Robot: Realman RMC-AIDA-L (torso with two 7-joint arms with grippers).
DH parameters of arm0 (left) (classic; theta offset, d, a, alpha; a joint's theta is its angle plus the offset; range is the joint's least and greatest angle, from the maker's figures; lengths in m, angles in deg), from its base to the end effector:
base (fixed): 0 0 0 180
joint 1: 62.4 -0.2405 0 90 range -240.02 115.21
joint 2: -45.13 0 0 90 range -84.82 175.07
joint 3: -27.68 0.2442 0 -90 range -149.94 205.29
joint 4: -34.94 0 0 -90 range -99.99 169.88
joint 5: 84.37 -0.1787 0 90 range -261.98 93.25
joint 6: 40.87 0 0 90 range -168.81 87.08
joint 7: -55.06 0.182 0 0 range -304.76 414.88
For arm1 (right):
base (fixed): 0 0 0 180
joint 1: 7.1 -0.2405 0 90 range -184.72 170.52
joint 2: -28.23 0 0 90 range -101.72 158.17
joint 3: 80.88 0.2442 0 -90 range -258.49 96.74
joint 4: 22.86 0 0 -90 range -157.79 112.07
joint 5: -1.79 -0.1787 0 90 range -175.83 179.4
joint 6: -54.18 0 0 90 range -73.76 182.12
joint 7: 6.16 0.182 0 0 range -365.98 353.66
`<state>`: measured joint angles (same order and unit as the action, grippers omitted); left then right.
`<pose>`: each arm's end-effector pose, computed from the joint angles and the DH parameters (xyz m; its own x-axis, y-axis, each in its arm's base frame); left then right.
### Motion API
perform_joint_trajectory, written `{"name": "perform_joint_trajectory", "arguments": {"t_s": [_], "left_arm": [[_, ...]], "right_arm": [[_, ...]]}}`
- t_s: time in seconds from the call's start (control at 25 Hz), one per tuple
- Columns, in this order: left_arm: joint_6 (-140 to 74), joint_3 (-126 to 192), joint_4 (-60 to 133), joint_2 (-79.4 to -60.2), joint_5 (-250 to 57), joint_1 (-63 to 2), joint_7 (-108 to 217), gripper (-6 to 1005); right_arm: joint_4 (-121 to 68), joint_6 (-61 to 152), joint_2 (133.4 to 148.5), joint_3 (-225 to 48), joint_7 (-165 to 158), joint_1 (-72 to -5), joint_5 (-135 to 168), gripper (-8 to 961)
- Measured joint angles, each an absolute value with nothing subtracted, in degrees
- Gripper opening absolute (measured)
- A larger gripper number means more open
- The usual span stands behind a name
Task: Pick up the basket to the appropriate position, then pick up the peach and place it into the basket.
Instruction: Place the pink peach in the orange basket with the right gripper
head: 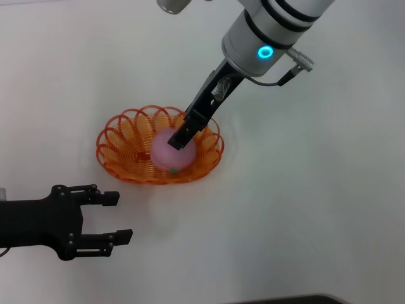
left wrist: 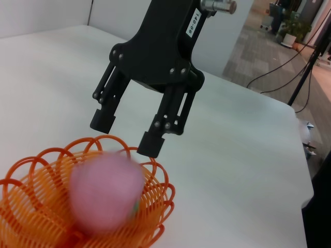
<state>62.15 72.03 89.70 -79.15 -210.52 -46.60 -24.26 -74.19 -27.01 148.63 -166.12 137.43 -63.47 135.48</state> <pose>-0.2534 0.2160 -0.0418 0.8632 0.3973 0.3115 0.4180 -0.9084 0.0003 0.1119 0.3382 -0.1033 0.8262 -0.5015 0.2566 -0.4775 -0.8651 -0.1533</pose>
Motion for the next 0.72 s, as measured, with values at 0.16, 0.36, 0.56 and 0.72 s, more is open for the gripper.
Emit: {"name": "perform_joint_trajectory", "arguments": {"t_s": [0.16, 0.36, 0.56, 0.72], "left_arm": [[61.81, 71.73, 89.78, -79.1, -210.57, -46.61, -24.24, 761], [61.48, 71.8, 89.77, -79.06, -210.59, -46.78, -24.22, 761], [61.39, 71.2, 89.8, -79.01, -210.58, -46.83, -24.15, 761], [61.19, 70.58, 89.81, -78.89, -210.59, -46.72, -24.13, 761]], "right_arm": [[-75.23, -26.98, 148.26, -165.32, 135.78, -62.19, 133.32, 738], [-81.43, -29.76, 148.02, -159.04, 129.15, -56.45, 127.72, 856], [-84.65, -37.17, 147.85, -150.31, 119.18, -49.24, 121.66, 867], [-84.65, -42.58, 147.61, -145.46, 110.07, -43.47, 121.53, 865]]}}
